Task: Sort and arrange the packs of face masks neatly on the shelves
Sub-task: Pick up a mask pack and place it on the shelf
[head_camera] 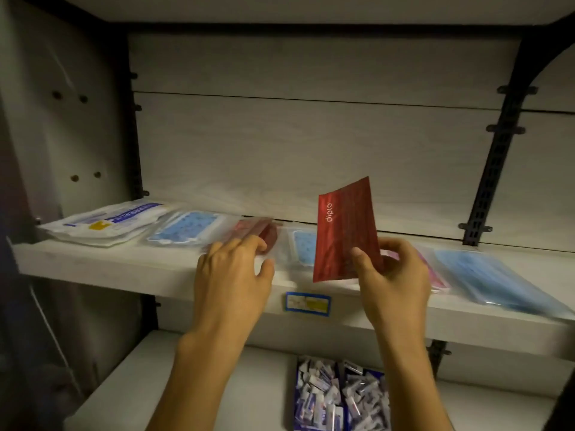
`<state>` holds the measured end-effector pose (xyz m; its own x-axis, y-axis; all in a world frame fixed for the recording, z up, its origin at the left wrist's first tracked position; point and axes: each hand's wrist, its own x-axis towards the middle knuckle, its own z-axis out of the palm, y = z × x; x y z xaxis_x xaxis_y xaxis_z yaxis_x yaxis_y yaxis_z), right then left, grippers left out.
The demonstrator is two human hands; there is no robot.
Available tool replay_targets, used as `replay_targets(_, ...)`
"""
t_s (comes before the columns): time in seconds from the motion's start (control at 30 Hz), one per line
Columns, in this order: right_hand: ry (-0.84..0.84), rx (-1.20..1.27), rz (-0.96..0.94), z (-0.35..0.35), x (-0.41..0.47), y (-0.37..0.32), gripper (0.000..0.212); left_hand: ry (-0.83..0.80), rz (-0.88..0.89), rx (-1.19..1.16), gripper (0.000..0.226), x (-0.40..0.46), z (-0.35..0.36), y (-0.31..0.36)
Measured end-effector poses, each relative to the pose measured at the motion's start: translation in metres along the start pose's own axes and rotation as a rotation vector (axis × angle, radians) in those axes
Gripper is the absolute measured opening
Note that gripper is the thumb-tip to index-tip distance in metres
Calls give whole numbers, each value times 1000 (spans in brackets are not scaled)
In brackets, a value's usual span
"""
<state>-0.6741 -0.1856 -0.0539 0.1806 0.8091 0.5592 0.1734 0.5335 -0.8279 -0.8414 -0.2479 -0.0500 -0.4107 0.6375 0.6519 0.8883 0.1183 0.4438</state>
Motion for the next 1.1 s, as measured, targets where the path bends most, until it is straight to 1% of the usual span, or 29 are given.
replay_targets(0.2, -44, -33, 50, 98, -5, -22, 19, 18, 37, -1, 25, 48, -29, -79)
replay_targets(0.3, -25, -80, 56, 138, -8, -24, 20, 14, 43, -3, 25, 66, -33, -113)
replay_targets(0.43, 6, -181, 84, 174, -11, -18, 20, -34, 67, -21, 27, 82, -30, -142)
replay_targets(0.5, 14, -246, 99, 185, -9, -16, 17, -50, 78, -39, 27, 90, -28, -152)
replay_targets(0.63, 19, -395, 132, 198, -3, -11, 18, -64, 85, -63, 26, 100, -23, -167)
replay_targets(0.8, 9, -606, 108, 213, 2, -3, 18, -82, 52, -71, 24, 104, -17, -183)
replay_targets(0.97, -3, -711, 120, 223, 7, -3, 30, -107, 35, -65, 25, 109, -16, -194)
replay_targets(1.1, 35, -706, 66, 213, 5, -5, 35, -82, 68, -101, 22, 112, -12, -188)
